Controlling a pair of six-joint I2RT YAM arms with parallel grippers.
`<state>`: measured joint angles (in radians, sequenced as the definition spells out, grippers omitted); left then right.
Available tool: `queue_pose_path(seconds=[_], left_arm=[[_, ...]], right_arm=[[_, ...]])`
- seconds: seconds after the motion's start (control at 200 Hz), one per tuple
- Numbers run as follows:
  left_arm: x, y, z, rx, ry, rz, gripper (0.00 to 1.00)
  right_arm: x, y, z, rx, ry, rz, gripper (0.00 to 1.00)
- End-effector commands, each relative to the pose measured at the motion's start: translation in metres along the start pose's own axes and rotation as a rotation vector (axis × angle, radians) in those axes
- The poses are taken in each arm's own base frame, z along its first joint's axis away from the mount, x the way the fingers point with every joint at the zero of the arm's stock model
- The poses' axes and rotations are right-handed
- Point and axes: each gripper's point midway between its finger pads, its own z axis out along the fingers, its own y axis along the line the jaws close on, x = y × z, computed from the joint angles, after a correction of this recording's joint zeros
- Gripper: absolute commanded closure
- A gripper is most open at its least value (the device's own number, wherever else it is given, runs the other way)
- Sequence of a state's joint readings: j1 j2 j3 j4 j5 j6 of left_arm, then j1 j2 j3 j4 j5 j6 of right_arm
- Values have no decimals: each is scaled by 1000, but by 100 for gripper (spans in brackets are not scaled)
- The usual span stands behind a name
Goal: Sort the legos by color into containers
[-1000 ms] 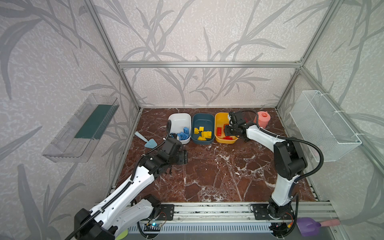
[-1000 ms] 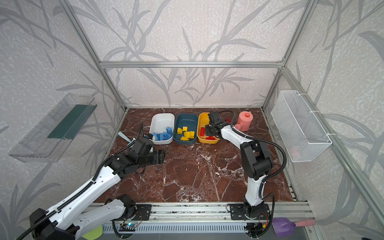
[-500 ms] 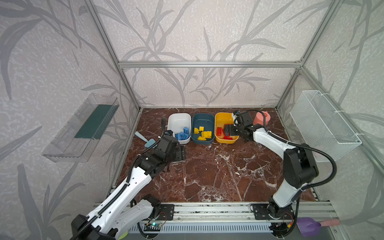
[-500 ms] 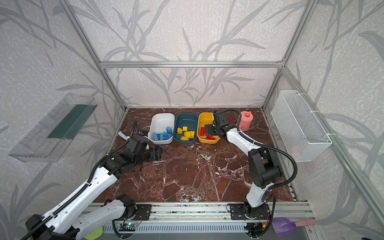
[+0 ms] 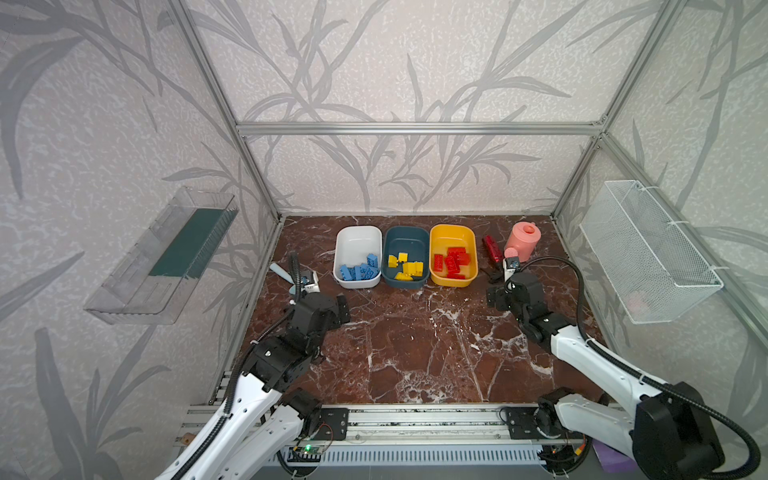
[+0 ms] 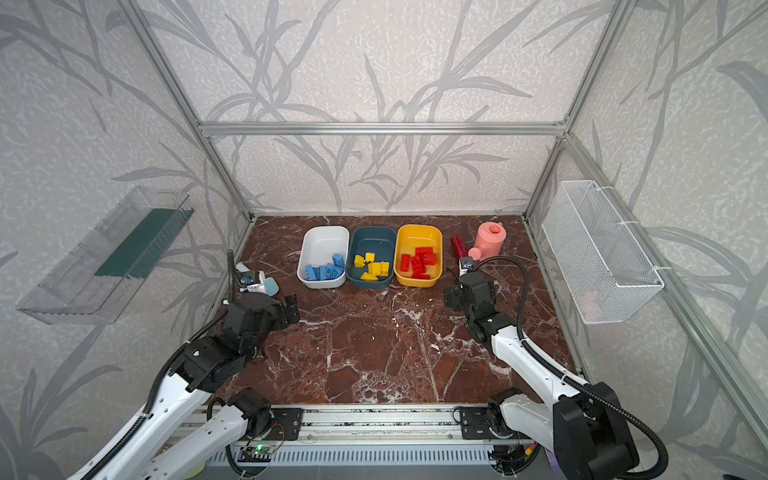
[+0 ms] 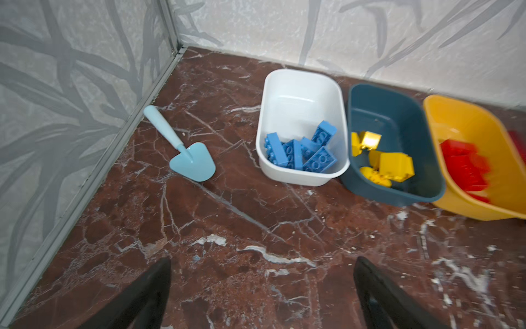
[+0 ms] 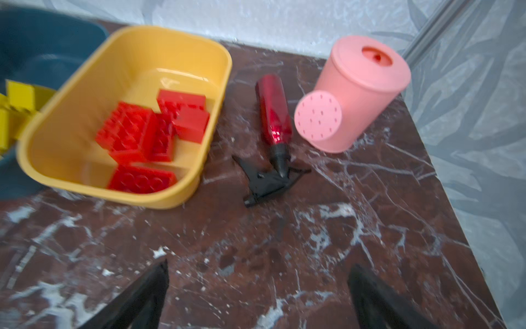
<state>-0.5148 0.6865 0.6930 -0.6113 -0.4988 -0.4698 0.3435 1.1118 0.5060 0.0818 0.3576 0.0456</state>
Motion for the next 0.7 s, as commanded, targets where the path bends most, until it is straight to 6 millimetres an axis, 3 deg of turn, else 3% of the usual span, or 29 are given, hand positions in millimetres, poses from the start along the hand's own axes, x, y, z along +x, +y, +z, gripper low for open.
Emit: queue_pose_path(seconds=[0.0,0.085,0.245,0.365,0.49,0.585,0.665,0.695], left_arm=[[-10,15,24,-146,-139,44,1],[-6,15,51,-189,-153,121,1],[4,50,106,-258,5,5,1],[-11,57,130,-271,-66,56,1],[-4,60,159,-230,-64,60,1],[-5,58,173,-205,-105,42,1],[-8,57,181,-198,-118,64,1],[-9,59,183,-204,-139,62,1]], right_arm=[[-27,-17,-2,103,-175,-40,1],[-23,-21,3,135,-202,-37,1],[-15,-30,19,166,-277,-21,1],[-19,-39,23,211,-357,-27,1],[-20,-36,32,167,-314,0,1],[-8,-35,37,124,-338,58,1],[-10,-30,32,96,-449,58,1],[1,-25,37,73,-432,46,1]])
